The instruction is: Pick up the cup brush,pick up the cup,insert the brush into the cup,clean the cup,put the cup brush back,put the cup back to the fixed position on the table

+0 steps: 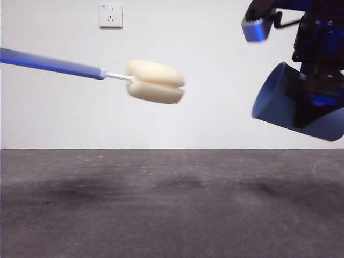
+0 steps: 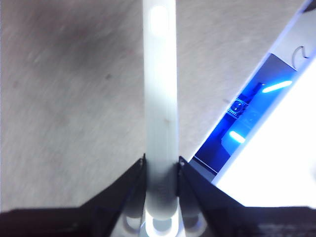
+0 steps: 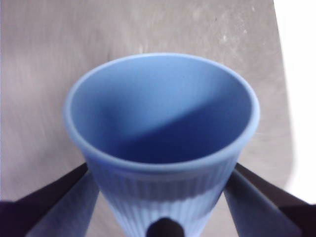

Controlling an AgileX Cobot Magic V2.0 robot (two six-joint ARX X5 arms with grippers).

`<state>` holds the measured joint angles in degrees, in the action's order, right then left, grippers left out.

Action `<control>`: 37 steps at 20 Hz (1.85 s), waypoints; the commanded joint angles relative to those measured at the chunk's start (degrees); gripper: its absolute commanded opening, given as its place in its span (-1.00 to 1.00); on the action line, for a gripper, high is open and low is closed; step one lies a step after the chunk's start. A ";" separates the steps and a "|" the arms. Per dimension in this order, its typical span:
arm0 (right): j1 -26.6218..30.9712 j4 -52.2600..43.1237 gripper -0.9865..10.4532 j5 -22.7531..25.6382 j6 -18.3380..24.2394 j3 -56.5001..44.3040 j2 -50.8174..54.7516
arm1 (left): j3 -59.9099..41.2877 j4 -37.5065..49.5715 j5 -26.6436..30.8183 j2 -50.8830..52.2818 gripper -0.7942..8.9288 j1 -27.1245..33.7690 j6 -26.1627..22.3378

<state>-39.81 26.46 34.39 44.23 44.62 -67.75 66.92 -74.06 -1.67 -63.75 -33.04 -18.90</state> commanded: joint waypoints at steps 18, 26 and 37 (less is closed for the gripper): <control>-10.56 -0.37 -0.86 6.05 12.68 0.24 -0.39 | -0.15 4.50 -3.04 -4.72 -0.85 -14.01 4.63; -13.42 -0.44 -0.86 5.97 12.87 0.24 -0.50 | -0.15 8.31 -3.04 -8.68 -0.85 -15.82 5.70; -19.12 -0.68 -0.86 5.60 12.37 0.24 -3.98 | -0.15 13.22 -3.34 -12.15 -0.85 -18.12 7.39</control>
<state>-58.67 26.52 40.05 56.99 44.62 -71.37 66.92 -61.39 -4.47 -75.92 -50.81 -11.35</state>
